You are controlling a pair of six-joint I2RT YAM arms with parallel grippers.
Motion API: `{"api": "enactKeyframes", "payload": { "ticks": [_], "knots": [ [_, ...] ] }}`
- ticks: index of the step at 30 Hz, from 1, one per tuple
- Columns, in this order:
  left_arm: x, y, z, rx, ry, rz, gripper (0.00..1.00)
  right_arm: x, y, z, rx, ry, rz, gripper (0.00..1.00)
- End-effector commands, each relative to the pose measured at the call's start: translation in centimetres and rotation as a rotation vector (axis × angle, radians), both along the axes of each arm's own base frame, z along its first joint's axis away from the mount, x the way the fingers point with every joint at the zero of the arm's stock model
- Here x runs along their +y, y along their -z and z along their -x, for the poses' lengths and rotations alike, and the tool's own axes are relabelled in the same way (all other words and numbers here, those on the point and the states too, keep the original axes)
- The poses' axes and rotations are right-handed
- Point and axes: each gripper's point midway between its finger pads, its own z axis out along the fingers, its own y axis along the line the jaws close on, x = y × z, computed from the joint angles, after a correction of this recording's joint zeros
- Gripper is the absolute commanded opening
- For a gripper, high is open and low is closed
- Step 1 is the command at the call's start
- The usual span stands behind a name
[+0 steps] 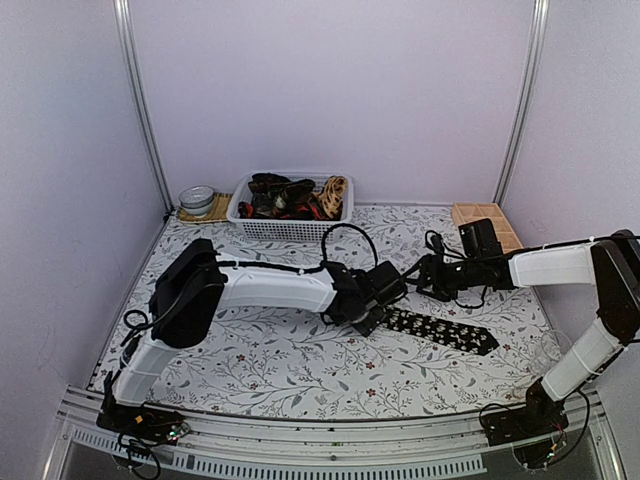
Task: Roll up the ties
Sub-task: Roll the tie at the center of the board.
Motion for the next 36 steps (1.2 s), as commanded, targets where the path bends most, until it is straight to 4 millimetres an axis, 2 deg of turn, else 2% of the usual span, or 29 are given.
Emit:
{"api": "enactKeyframes", "payload": {
  "ticks": [1,5,7,13,15,16,19,23,25,30,33,36],
  "knots": [
    [-1.2,-2.5,0.2,0.012,0.027,0.112,0.8,0.2,-0.9,-0.3,-0.018,-0.008,-0.029,0.65],
    [-1.2,-3.3,0.1,0.007,0.025,0.142,0.82,0.2,-0.9,-0.3,-0.017,-0.007,-0.03,0.65],
    [-1.2,-3.8,0.0,0.003,0.025,0.159,0.86,0.2,-1.0,-0.4,-0.019,-0.008,-0.032,0.65],
    [-1.2,-4.8,0.0,0.049,0.025,0.265,0.91,0.6,-1.0,-0.3,-0.011,-0.02,-0.05,0.65],
    [-1.1,-5.5,-0.2,0.057,0.022,0.319,0.93,1.0,-1.2,-0.3,-0.006,-0.024,-0.061,0.65],
    [-1.0,-5.9,-0.2,0.064,0.021,0.345,0.99,1.2,-1.2,-0.3,-0.003,-0.029,-0.063,0.65],
    [-0.6,-7.7,-0.4,0.067,0.024,0.432,1.0,2.0,-1.0,-0.3,0.01,-0.041,-0.068,0.65],
    [0.4,-10.1,-0.3,0.07,0.034,0.527,1.0,3.8,-0.4,0.0,0.036,-0.067,-0.078,0.65],
    [1.2,-12.3,-0.2,0.076,0.044,0.605,1.0,4.7,-0.1,0.0,0.042,-0.078,-0.075,0.65],
    [4.3,-14.3,-0.6,0.144,0.049,0.814,1.0,7.3,0.6,-0.1,0.057,-0.103,-0.061,0.65],
    [6.6,-13.8,-1.3,0.19,0.019,0.893,0.98,8.4,1.1,-0.2,0.065,-0.106,-0.041,0.65],
    [8.0,-11.9,-2.0,0.252,-0.015,0.918,0.84,9.2,1.7,-0.1,0.074,-0.11,-0.019,0.64]
  ]
}}
